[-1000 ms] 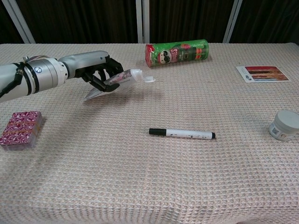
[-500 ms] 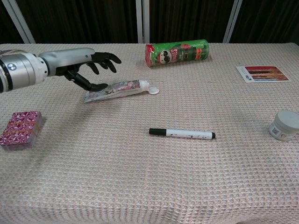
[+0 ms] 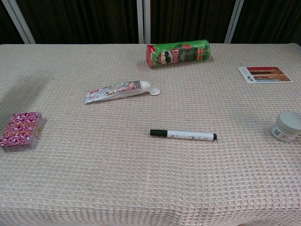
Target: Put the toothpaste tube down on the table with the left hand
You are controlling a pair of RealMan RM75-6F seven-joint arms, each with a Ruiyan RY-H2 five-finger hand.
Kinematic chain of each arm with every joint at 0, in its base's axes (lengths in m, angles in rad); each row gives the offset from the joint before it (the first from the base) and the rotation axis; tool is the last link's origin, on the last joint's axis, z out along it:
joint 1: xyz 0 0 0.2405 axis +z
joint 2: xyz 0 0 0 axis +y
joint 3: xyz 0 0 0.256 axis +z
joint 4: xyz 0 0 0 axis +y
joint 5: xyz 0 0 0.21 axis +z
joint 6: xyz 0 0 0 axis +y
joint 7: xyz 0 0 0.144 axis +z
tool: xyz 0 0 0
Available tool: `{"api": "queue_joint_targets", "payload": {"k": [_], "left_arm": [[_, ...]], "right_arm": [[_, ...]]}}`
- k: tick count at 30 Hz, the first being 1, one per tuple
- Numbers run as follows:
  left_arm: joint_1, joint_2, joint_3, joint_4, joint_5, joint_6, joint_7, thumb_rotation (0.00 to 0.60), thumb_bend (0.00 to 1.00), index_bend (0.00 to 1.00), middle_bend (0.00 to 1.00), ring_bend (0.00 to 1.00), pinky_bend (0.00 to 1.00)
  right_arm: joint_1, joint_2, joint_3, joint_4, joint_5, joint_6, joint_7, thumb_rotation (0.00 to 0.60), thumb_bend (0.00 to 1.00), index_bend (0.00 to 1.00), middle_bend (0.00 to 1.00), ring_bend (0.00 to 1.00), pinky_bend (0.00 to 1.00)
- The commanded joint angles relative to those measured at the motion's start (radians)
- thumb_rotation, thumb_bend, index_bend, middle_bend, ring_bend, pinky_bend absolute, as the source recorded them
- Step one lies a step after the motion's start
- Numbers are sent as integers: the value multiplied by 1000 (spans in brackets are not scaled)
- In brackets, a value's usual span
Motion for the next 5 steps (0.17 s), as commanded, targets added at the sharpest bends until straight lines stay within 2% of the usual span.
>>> {"api": "queue_joint_targets", "payload": {"k": [1,5], "left_arm": [[132,62,61,-81,71,159,25,600,216,144,182,121,185],[219,76,114,-145,151,243,5,600,215,144,181,121,184]], "right_arm": [[-15,-2,0,-5,-7,16,-6,600,269,102,130,41,120],[-23,-11,4,-12,-26,22,0,600,269,102,130,41,122]]}}
